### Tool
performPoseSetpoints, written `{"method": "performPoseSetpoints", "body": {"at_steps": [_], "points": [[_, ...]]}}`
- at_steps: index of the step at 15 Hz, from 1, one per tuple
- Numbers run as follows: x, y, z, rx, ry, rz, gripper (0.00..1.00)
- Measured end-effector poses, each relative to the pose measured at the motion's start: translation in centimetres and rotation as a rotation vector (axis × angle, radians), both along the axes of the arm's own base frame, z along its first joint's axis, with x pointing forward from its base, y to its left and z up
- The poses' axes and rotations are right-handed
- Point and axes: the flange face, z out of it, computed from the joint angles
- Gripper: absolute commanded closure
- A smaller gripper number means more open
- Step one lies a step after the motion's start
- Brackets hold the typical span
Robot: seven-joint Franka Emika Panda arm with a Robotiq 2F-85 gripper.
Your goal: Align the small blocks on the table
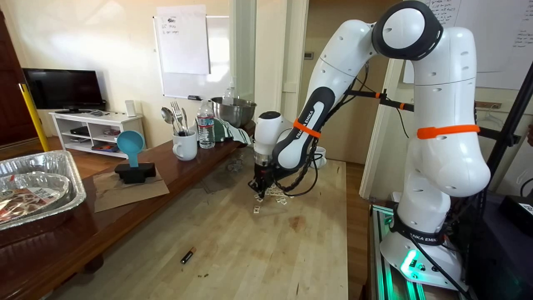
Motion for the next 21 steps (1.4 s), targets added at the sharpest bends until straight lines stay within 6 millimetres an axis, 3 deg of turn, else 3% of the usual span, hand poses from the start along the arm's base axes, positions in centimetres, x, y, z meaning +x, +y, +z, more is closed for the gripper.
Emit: {"method": "performPoseSetpoints", "body": {"at_steps": [21], "points": [[0.8,2.3,0.1,-0.021,-0.007,0.081,1.00]]}}
